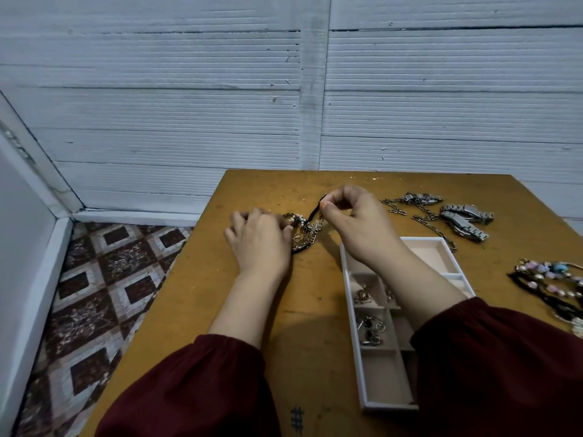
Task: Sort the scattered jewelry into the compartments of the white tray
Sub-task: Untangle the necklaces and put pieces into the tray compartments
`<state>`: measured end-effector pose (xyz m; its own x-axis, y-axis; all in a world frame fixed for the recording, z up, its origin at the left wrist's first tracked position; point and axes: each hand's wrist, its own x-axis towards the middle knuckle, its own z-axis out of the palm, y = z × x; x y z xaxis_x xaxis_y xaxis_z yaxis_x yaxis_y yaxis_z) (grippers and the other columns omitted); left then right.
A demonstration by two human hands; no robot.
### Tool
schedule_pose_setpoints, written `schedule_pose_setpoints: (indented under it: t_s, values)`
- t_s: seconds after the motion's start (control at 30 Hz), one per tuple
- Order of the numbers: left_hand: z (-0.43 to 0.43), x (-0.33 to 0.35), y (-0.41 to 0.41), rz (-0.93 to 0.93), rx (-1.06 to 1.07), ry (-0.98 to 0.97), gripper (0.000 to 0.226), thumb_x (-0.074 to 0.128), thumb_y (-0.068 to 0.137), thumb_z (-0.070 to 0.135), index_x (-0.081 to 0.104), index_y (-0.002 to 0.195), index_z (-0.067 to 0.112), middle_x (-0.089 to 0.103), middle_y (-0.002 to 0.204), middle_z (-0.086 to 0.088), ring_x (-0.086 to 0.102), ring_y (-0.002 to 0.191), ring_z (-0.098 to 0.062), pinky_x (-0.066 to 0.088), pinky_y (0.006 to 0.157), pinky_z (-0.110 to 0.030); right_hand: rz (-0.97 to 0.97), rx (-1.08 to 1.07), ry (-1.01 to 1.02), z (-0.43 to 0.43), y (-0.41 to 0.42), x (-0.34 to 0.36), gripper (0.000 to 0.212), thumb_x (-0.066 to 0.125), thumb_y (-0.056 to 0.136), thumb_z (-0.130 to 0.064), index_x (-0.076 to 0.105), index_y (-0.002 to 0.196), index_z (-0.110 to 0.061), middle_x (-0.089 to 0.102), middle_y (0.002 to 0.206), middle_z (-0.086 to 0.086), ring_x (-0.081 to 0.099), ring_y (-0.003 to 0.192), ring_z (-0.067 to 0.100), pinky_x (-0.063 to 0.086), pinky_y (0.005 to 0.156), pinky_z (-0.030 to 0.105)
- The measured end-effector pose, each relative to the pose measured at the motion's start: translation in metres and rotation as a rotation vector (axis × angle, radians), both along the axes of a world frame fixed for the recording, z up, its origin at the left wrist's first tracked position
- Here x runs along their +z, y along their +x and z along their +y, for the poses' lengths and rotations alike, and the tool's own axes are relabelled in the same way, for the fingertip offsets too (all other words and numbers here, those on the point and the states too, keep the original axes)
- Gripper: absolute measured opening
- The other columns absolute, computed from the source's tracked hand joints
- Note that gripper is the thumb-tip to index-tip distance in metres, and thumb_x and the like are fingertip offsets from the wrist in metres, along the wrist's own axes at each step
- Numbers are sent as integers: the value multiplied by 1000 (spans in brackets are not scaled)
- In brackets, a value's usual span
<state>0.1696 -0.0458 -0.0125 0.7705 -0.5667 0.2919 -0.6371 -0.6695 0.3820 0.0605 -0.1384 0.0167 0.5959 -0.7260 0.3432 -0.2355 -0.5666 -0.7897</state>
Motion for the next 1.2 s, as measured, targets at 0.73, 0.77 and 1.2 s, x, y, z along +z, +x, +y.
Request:
schedule_pose_setpoints:
  t_s: [0.73, 0.77, 1.2]
  values:
    - [33, 61, -44, 154, -65, -376, 17, 57, 91, 40, 70, 99, 31, 61, 116, 4, 35, 122, -25, 22, 85, -34, -135, -1, 27, 25, -51, 30, 10, 59, 90, -22, 60, 80, -23, 64, 90, -3, 59, 90, 15, 48, 85, 37]
    - [35, 63, -48, 158, -71, -392, 17, 57, 91, 41, 70, 98, 31, 62, 115, 4, 35, 122, -25, 24, 87, -35, -147, -2, 34, 26, -55, 31, 9, 59, 90, -22, 60, 81, -22, 64, 90, -3, 59, 89, 16, 48, 84, 36]
    - [58, 69, -99, 369, -305, -741, 7, 68, 86, 23, 68, 83, 29, 70, 96, 0, 62, 98, -17, 47, 95, -40, -250, -20, 108, 38, -116, 32, 13, 60, 90, -20, 59, 78, -24, 63, 82, -7, 59, 78, 11, 47, 74, 29]
